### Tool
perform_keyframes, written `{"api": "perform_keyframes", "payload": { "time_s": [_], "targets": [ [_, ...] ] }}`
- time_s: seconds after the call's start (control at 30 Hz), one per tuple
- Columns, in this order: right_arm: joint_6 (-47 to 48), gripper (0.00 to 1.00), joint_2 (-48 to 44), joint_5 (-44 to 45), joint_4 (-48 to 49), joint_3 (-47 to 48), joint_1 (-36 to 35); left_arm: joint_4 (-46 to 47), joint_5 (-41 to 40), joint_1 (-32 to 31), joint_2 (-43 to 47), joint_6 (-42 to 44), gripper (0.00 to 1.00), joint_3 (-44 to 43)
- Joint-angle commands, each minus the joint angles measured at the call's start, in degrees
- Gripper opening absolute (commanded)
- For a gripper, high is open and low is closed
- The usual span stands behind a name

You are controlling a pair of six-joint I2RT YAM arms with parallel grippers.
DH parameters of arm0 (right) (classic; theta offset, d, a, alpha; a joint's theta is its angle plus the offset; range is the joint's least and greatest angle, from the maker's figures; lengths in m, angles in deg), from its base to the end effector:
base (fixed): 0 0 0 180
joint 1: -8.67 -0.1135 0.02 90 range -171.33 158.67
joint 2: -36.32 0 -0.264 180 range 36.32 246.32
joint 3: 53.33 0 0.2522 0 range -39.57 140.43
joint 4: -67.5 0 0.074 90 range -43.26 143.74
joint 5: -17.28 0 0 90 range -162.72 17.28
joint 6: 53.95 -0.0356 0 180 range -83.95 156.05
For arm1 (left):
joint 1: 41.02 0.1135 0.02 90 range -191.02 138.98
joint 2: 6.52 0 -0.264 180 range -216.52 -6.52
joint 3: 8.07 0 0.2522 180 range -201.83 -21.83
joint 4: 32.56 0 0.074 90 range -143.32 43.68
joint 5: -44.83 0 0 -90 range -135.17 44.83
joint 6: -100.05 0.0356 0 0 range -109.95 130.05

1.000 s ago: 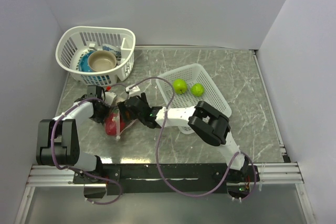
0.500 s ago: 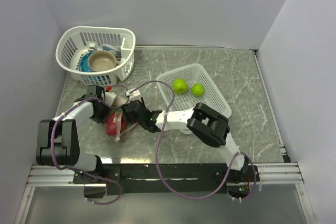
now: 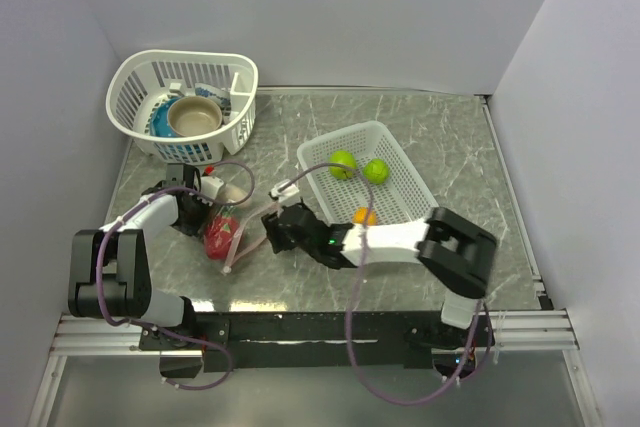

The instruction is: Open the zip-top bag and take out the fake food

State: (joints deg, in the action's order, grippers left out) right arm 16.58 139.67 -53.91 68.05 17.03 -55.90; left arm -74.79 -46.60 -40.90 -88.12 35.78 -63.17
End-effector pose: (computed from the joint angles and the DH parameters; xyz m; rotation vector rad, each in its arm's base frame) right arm 0.1750 0.3413 0.1753 -0.6406 2.0503 0.5233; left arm 0.2469 0.0014 0.1600 0.6101 2.7137 0.1507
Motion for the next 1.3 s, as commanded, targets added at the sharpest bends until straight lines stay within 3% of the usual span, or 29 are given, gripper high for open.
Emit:
{"api": "perform_keyframes", "payload": {
  "time_s": [0.0,0.17,0.3,0.37,0.4,0.43,0.53,0.63,0.7,0.83,0.9,1.07,1.27],
  "targets": [
    [2.77,0.41,-14.65,-5.54,3.28,-6.13,2.60,-0.19,1.61,-0.38,-1.71,-1.13,0.01,-1.02],
    [0.31,0.44,-26.00,3.13,1.52,-12.91,9.45,-1.24,2.22,-0.38,-2.16,-1.83,0.01,-2.07],
    [-7.59,0.34,-26.63,5.12,-3.83,-13.10,21.13,-2.20,3.28,-0.38,-1.37,-1.83,0.01,-2.52],
    [-11.73,0.57,-23.82,-0.49,-7.95,-11.08,27.99,-2.47,3.54,-0.38,-1.10,-1.74,0.01,-2.69],
    [-11.82,0.84,-22.68,-7.75,-8.85,-9.16,29.58,-2.47,3.63,-0.38,-0.93,-1.66,0.01,-2.69],
    [-12.61,1.00,-21.01,-9.39,-9.73,-8.44,30.90,-2.56,3.72,-0.38,-0.84,-1.74,0.01,-2.60],
    [-10.61,1.00,-24.49,-7.48,-7.11,-10.88,30.30,-2.64,4.16,-0.38,-0.40,-1.48,0.01,-2.25],
    [-6.32,1.00,-27.75,-2.49,-4.55,-12.13,25.57,-2.38,4.07,-0.47,-0.31,-1.30,0.01,-1.90],
    [-3.32,0.98,-27.24,0.43,-4.99,-10.03,18.31,-2.47,4.07,-0.47,-0.92,-1.39,0.01,-1.99],
    [4.07,0.77,-22.50,5.71,-0.87,-8.17,5.45,-2.29,4.42,-0.47,-1.80,-1.92,0.01,-2.51],
    [4.78,0.74,-17.78,4.06,3.17,-7.47,1.76,-2.21,4.51,-0.47,-2.07,-2.01,0.01,-2.51],
    [5.75,0.83,-6.07,-0.08,8.01,-0.90,-1.16,-1.94,3.81,-0.47,-2.16,-1.92,0.01,-2.34],
    [5.93,0.85,4.22,-3.42,7.67,7.90,-1.34,-2.21,3.37,-0.47,-2.77,-1.74,0.01,-3.39]
  ]
}}
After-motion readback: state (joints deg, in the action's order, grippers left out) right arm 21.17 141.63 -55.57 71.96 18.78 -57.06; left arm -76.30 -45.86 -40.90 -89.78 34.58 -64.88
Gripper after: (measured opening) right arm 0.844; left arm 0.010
